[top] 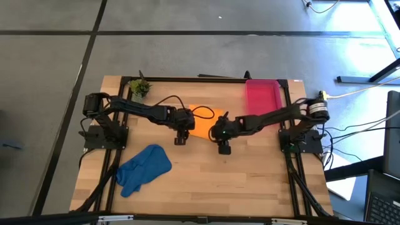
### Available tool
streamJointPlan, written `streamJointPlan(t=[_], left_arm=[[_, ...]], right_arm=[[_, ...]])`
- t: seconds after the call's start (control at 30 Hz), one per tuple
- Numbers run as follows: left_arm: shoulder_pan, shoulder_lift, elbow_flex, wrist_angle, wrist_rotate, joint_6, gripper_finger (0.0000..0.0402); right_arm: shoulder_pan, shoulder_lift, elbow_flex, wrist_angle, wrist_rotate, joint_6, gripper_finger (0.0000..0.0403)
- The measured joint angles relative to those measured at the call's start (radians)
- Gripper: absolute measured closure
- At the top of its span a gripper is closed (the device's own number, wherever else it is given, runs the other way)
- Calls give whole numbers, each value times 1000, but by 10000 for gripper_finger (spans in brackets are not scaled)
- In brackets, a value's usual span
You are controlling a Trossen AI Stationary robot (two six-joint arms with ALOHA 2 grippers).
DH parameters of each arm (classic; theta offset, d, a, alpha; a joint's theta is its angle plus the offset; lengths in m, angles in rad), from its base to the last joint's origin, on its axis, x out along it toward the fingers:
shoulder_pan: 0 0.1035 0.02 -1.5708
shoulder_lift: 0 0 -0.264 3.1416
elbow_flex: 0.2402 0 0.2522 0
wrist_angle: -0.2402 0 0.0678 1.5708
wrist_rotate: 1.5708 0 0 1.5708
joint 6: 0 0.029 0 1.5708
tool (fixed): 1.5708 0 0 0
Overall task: Roll microfiber towels into tight, uniform cylinder then place into a basket
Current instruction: Roll the orange microfiber towel
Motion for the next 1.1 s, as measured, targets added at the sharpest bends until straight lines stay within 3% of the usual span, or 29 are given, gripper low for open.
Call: streamJointPlan(t=[0.33,1.1], left_arm=[[0,0,0,-1,8,-56,264],[0,0,0,-1,8,-51,264]], right_arm=[[-2,89,2,-7,0,-58,215],[-6,90,75,-133,32,-60,215]])
